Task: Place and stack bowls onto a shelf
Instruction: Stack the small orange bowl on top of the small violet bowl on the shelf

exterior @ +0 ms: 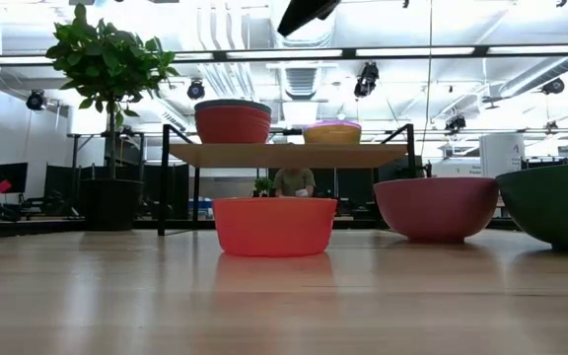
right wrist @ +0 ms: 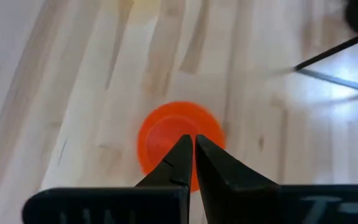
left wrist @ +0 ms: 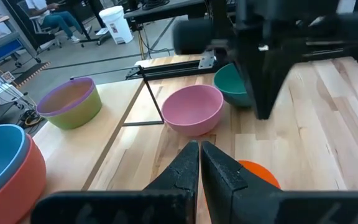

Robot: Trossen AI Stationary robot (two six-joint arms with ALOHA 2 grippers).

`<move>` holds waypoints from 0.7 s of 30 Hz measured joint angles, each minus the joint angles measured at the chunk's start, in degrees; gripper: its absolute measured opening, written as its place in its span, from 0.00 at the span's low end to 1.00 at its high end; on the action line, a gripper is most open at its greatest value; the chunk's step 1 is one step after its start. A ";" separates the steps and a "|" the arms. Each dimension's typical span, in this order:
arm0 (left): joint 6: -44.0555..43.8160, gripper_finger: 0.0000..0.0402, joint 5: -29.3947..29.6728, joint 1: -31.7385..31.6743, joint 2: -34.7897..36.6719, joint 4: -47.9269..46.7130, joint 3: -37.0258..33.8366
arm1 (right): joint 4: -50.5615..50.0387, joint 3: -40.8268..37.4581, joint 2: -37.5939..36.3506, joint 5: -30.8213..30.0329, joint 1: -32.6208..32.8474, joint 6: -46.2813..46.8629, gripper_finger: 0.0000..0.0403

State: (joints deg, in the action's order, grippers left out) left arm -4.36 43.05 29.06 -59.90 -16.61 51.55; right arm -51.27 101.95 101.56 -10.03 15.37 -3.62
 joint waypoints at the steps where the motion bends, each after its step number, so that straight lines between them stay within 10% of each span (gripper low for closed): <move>1: 0.00 0.00 0.00 0.00 0.00 -0.03 0.00 | -0.04 -0.44 0.29 0.68 0.12 0.57 0.04; 13: 0.02 0.00 -0.04 0.00 0.00 -1.61 -0.05 | 2.86 -1.33 11.69 5.53 1.26 9.66 0.43; 21: -0.20 0.00 -0.07 0.00 -0.02 -2.46 -0.33 | 2.40 -1.35 19.78 5.13 1.09 13.56 0.48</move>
State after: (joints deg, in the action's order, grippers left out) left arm -4.56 42.98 29.06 -59.92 -19.08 51.22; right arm -48.87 100.60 121.34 -4.90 16.46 9.95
